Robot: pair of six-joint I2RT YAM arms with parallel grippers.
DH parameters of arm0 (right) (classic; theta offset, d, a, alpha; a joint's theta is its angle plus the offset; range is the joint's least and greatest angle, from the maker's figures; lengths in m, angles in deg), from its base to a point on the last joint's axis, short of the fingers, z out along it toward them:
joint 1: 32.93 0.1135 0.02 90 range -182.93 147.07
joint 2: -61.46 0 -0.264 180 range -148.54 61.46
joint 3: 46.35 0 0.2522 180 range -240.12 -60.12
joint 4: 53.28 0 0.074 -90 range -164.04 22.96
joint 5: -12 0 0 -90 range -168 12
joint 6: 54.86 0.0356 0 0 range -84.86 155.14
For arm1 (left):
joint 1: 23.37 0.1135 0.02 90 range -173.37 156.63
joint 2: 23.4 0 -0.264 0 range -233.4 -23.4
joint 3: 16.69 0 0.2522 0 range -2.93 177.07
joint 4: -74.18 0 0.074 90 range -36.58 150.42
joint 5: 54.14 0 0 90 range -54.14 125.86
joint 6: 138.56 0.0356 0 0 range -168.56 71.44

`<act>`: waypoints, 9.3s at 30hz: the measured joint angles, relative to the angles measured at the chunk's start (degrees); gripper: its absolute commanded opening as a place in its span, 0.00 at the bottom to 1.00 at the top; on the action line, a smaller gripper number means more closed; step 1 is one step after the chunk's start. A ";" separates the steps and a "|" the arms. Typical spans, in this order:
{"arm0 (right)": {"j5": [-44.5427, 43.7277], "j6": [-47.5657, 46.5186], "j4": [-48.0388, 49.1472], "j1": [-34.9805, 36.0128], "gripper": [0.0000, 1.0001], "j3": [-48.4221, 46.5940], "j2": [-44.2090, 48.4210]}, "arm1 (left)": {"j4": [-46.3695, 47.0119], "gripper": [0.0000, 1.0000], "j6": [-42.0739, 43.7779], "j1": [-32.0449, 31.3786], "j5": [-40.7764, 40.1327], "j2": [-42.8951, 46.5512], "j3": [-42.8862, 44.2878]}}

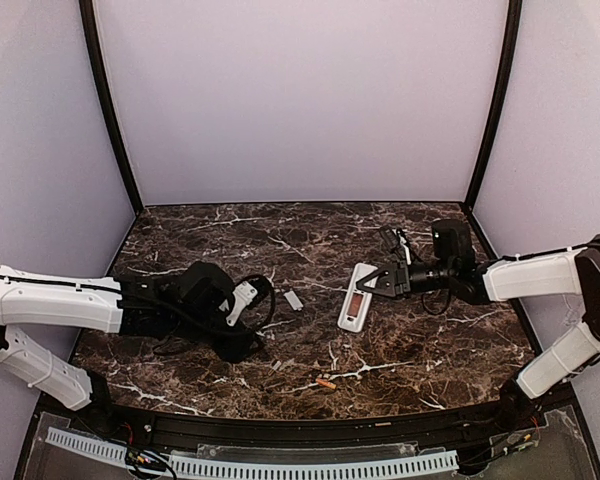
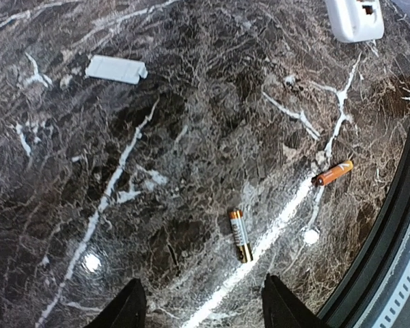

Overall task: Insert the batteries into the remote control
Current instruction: Pick up the battery from the center of the board, then place the battery in the battery compartment, then load the battery into the battery compartment.

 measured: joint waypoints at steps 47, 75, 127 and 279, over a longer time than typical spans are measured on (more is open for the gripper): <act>0.22 2.25 2.56 -3.37 0.00 5.27 0.00 | -6.95 0.47 32.02 -11.06 8.41 -32.59 27.56; 1.90 2.84 4.17 -4.96 0.00 6.67 -0.87 | -7.10 0.15 41.05 -11.96 10.47 -38.25 28.79; -8.15 20.50 14.86 9.90 0.00 1.01 -12.90 | -4.04 0.01 -18.75 -7.39 -0.07 -24.44 25.83; 1.55 19.19 11.13 13.75 0.00 -2.51 -16.94 | 3.78 0.24 52.78 -8.52 11.91 -17.84 16.31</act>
